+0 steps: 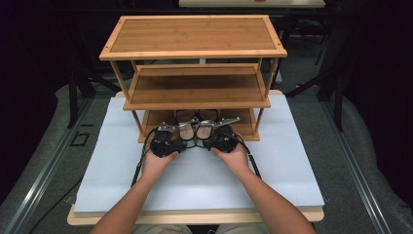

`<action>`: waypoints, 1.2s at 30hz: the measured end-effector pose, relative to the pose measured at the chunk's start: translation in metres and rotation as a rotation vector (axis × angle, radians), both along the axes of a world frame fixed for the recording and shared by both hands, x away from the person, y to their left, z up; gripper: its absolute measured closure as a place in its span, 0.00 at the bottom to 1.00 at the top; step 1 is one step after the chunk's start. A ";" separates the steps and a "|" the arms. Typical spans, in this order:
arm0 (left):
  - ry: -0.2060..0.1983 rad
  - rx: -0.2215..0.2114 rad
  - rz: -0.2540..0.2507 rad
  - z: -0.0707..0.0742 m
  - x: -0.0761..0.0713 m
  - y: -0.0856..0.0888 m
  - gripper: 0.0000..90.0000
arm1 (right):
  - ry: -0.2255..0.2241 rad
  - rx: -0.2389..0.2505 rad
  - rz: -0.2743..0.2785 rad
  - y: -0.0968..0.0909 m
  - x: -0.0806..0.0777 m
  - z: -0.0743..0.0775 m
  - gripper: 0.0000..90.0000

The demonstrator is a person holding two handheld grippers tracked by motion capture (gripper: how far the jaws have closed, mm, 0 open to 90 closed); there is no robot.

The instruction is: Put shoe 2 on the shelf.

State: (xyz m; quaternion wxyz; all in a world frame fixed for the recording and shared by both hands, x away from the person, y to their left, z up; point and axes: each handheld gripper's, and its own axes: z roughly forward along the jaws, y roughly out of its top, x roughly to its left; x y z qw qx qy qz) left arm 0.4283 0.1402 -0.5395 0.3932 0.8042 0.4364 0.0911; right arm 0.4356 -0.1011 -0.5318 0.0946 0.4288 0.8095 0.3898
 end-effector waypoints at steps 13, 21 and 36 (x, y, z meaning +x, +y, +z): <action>0.010 0.000 -0.002 0.001 0.001 0.001 0.69 | 0.006 0.011 -0.001 -0.001 0.001 0.000 0.58; -0.001 -0.014 -0.017 0.009 -0.002 0.004 0.70 | 0.015 0.011 0.007 -0.003 -0.002 0.005 0.57; -0.030 -0.039 -0.008 0.031 -0.016 0.025 0.70 | 0.007 0.017 0.021 -0.021 -0.013 0.019 0.56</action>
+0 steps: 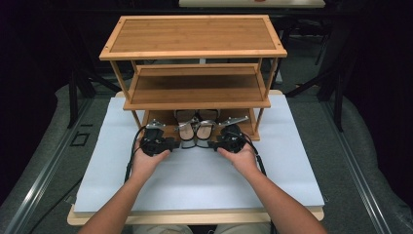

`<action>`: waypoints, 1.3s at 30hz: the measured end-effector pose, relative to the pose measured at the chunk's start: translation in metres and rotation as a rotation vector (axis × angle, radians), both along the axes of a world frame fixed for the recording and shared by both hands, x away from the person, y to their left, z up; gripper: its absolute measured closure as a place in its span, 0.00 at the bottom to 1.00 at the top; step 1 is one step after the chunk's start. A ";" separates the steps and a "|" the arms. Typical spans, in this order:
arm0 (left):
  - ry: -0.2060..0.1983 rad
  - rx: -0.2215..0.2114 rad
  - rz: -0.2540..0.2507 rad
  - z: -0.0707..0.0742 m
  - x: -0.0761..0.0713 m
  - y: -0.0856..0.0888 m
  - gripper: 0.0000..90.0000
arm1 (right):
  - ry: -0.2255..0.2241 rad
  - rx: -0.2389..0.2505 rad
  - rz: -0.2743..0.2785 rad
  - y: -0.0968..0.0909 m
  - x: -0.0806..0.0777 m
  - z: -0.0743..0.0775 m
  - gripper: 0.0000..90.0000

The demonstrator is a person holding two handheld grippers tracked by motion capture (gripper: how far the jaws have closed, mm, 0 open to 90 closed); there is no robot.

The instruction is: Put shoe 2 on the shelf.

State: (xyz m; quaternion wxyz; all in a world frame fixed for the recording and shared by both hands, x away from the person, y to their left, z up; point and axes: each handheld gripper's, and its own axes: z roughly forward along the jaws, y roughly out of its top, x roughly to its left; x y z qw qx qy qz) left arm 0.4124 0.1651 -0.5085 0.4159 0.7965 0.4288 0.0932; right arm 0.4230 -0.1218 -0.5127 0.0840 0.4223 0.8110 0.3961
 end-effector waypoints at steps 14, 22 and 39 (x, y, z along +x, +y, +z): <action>-0.075 0.040 0.010 0.021 -0.041 0.036 0.70 | -0.059 -0.023 -0.005 -0.040 -0.034 0.018 0.55; -0.083 0.027 0.047 0.018 -0.069 0.066 0.70 | -0.093 -0.029 -0.047 -0.068 -0.063 0.018 0.55; -0.067 0.055 0.114 -0.019 -0.116 0.096 0.70 | -0.049 0.007 -0.158 -0.107 -0.104 -0.020 0.55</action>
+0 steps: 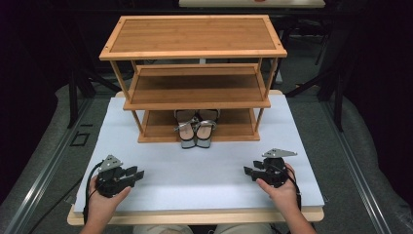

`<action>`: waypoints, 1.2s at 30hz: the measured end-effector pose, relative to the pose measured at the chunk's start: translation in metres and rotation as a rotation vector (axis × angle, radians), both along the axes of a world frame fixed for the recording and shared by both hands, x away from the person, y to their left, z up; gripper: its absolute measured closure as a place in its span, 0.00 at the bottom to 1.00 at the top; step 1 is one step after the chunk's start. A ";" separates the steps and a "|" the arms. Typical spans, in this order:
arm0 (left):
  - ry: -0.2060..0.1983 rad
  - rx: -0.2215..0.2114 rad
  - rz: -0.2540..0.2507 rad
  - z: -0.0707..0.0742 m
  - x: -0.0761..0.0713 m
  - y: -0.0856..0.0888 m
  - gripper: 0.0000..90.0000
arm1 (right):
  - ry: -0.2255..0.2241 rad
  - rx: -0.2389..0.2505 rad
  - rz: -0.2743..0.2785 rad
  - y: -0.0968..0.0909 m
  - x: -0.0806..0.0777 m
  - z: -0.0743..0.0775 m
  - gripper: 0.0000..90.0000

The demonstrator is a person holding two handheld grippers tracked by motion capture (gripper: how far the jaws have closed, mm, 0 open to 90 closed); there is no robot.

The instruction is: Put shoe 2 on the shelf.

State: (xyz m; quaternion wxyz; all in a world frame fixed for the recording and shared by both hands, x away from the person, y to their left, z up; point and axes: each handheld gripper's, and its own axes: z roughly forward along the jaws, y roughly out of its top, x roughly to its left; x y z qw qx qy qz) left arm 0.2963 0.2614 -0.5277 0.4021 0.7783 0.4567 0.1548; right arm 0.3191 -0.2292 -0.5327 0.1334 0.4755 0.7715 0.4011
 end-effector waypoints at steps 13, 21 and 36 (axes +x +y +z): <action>0.041 0.014 0.033 -0.017 0.006 0.008 0.70 | -0.035 -0.013 -0.117 -0.023 -0.020 -0.028 0.54; 0.070 0.001 0.027 -0.023 0.009 0.006 0.69 | -0.016 0.052 -0.119 -0.027 -0.017 -0.033 0.54; 0.059 -0.015 0.029 -0.021 0.009 0.007 0.68 | -0.065 0.045 -0.116 -0.026 -0.019 -0.030 0.54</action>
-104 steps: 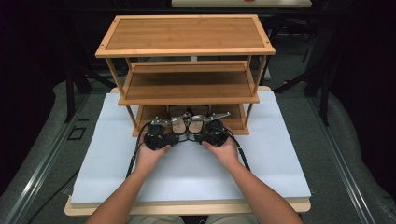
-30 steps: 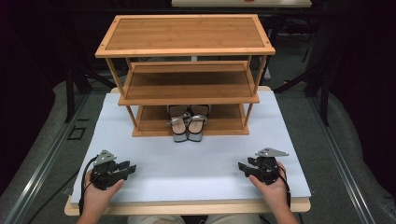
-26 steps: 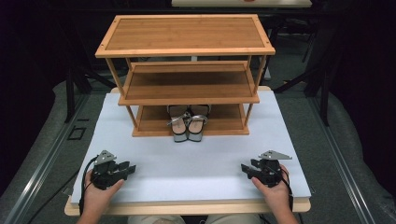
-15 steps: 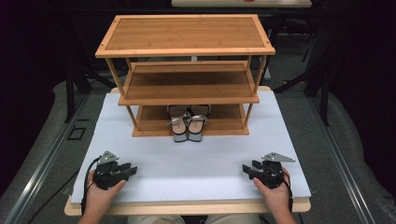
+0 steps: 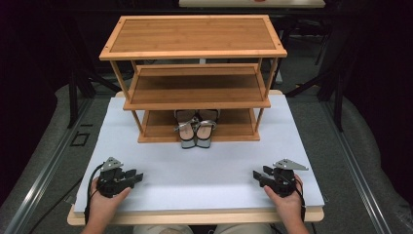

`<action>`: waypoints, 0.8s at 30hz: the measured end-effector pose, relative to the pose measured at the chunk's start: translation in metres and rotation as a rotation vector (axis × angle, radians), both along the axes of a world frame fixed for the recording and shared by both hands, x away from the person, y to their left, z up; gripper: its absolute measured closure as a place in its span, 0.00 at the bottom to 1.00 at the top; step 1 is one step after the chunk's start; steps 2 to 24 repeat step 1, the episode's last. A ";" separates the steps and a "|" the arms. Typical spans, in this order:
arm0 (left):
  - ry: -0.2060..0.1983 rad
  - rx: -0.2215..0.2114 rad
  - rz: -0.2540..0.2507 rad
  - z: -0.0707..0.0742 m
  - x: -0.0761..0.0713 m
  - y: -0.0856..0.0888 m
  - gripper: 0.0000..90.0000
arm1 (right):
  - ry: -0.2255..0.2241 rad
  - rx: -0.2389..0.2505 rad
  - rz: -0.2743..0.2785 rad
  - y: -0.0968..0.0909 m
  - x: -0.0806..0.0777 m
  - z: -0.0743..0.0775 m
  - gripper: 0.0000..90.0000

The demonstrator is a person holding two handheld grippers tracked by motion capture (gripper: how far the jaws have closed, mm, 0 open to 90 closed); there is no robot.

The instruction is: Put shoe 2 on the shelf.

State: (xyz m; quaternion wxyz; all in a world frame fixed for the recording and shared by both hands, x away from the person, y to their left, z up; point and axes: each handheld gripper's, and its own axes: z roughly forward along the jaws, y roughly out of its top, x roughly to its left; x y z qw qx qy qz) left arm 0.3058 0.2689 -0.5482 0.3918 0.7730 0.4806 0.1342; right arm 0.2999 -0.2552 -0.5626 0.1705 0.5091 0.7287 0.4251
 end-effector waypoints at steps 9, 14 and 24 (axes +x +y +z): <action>0.001 -0.003 -0.002 0.000 0.000 0.000 0.68 | -0.002 0.000 0.001 0.000 0.000 0.001 0.53; 0.001 -0.003 -0.002 0.000 0.000 0.000 0.68 | -0.002 0.000 0.001 0.000 0.000 0.001 0.53; 0.001 -0.003 -0.002 0.000 0.000 0.000 0.68 | -0.002 0.000 0.001 0.000 0.000 0.001 0.53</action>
